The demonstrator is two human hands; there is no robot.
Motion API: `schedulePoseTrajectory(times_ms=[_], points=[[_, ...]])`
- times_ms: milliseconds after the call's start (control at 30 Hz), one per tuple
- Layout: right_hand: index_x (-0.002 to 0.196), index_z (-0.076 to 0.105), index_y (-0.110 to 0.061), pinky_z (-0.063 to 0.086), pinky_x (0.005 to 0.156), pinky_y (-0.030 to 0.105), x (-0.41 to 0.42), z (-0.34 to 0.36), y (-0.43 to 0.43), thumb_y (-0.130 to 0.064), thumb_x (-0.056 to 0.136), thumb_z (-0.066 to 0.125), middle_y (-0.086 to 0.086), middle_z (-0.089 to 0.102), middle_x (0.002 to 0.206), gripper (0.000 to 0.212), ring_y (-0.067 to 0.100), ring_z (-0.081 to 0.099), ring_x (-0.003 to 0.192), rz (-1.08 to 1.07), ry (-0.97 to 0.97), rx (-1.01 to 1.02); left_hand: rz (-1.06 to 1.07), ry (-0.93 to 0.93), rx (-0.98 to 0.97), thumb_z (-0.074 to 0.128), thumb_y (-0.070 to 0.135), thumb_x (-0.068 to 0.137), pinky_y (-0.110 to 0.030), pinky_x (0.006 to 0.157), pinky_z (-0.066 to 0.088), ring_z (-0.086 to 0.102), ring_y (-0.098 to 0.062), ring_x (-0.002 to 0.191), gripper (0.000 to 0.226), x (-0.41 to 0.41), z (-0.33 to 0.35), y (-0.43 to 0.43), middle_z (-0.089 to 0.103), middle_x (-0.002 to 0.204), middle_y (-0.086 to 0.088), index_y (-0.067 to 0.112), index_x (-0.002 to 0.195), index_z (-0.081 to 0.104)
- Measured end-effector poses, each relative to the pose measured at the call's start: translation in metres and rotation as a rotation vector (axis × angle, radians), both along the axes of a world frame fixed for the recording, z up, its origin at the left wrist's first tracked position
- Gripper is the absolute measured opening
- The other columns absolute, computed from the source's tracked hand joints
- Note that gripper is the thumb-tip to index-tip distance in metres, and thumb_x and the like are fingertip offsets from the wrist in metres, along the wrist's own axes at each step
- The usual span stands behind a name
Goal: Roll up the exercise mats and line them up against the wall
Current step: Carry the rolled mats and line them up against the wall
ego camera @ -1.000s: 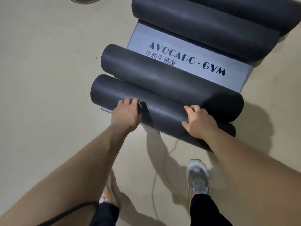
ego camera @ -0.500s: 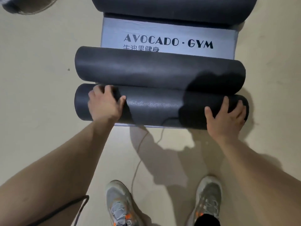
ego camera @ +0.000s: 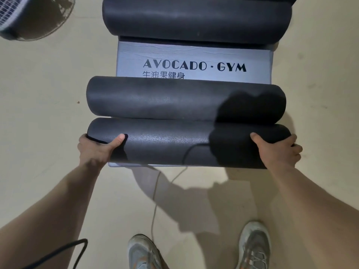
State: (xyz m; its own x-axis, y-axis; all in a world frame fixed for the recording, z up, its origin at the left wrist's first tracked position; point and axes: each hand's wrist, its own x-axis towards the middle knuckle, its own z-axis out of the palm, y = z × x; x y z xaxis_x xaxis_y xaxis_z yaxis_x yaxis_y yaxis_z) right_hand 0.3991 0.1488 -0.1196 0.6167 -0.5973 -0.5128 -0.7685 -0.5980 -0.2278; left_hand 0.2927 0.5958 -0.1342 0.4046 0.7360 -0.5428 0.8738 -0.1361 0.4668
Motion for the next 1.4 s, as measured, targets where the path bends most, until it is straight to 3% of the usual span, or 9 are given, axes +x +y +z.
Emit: schedulePoseTrajectory(times_ms=[133,367,500,667,767,1000,1133,1333,1400], points=[[0.158,0.018,-0.012,0.036,0.112,0.056,-0.008,-0.003,-0.008,-0.068,0.067,0.083,0.022,0.033,0.155,0.125,0.043,0.037,0.141,-0.005,-0.038,0.055,0.043,0.004,-0.03,0.082,0.091,0.021,-0.049,0.101,0.054,0.065,-0.03,0.116,0.137,0.005,-0.005,0.004,0.066,0.129,-0.004,0.013,0.13,0.058],[0.159,0.012,-0.016,0.038,0.109,0.056,-0.007,0.003,0.007,-0.067,0.065,0.086,0.023,0.03,0.154,0.13,0.044,0.033,0.141,-0.023,-0.029,0.038,0.047,-0.037,-0.007,0.095,0.058,0.056,-0.04,0.09,0.054,0.066,-0.028,0.105,0.086,0.006,0.011,-0.008,0.07,0.117,-0.003,0.01,0.121,0.064],[0.16,0.002,-0.013,0.035,0.112,0.057,-0.01,0.005,0.004,-0.069,0.06,0.088,0.029,0.026,0.154,0.143,0.048,0.031,0.14,0.122,0.121,0.003,-0.044,0.03,0.043,0.089,0.073,0.031,-0.047,0.092,0.058,0.066,-0.031,0.108,0.115,-0.005,0.002,-0.009,0.066,0.124,-0.005,0.014,0.125,0.058],[0.156,0.032,-0.018,0.027,0.117,0.059,0.001,0.017,0.019,-0.06,0.08,0.076,0.023,0.029,0.157,0.097,0.047,0.03,0.142,0.822,0.05,-0.285,-0.067,0.154,0.082,0.096,0.061,0.052,-0.053,0.106,0.049,0.054,-0.039,0.128,0.114,0.003,-0.004,-0.009,0.05,0.14,-0.015,0.007,0.138,0.043],[0.157,0.038,-0.026,0.04,0.114,0.052,0.029,0.037,0.042,-0.043,0.092,0.072,0.007,0.04,0.155,0.076,0.031,0.04,0.14,1.112,0.171,-0.059,-0.063,0.237,0.093,0.093,0.051,0.067,-0.049,0.112,0.041,0.045,-0.041,0.136,0.106,0.011,-0.005,-0.009,0.042,0.145,-0.02,0.002,0.141,0.036],[0.163,0.014,-0.031,0.042,0.112,0.05,0.043,0.026,0.102,-0.077,0.068,0.076,0.003,0.03,0.163,0.123,0.032,0.037,0.144,1.393,0.431,-0.08,0.065,0.2,0.086,0.091,0.057,0.066,-0.052,0.109,0.042,0.045,-0.044,0.134,0.122,-0.006,-0.009,-0.024,0.034,0.15,-0.017,0.012,0.155,0.02],[0.161,0.022,-0.037,0.046,0.108,0.051,0.042,0.02,0.1,-0.081,0.059,0.078,0.0,0.042,0.157,0.124,0.031,0.046,0.136,1.383,0.408,-0.091,0.644,0.127,-0.288,0.076,0.085,0.056,-0.053,0.103,0.048,0.052,-0.04,0.125,0.137,-0.041,-0.028,-0.083,0.041,0.149,-0.013,0.018,0.158,0.014],[0.16,0.03,-0.035,0.045,0.106,0.045,0.051,0.023,0.109,-0.071,0.059,0.085,0.001,0.051,0.152,0.12,0.03,0.051,0.134,1.344,0.455,-0.028,0.742,-0.091,-0.772,0.061,0.105,0.029,-0.046,0.105,0.05,0.061,-0.027,0.121,0.158,-0.053,-0.06,-0.191,0.059,0.139,-0.007,0.013,0.154,0.032],[0.159,0.03,-0.035,0.044,0.103,0.043,0.051,0.024,0.112,-0.071,0.056,0.084,0.0,0.052,0.152,0.122,0.03,0.051,0.135,1.328,0.484,-0.016,0.747,-0.171,-0.902,0.063,0.104,0.031,-0.032,0.09,0.053,0.066,-0.015,0.1,0.153,-0.045,-0.059,-0.21,0.066,0.122,0.002,0.012,0.152,0.041]])
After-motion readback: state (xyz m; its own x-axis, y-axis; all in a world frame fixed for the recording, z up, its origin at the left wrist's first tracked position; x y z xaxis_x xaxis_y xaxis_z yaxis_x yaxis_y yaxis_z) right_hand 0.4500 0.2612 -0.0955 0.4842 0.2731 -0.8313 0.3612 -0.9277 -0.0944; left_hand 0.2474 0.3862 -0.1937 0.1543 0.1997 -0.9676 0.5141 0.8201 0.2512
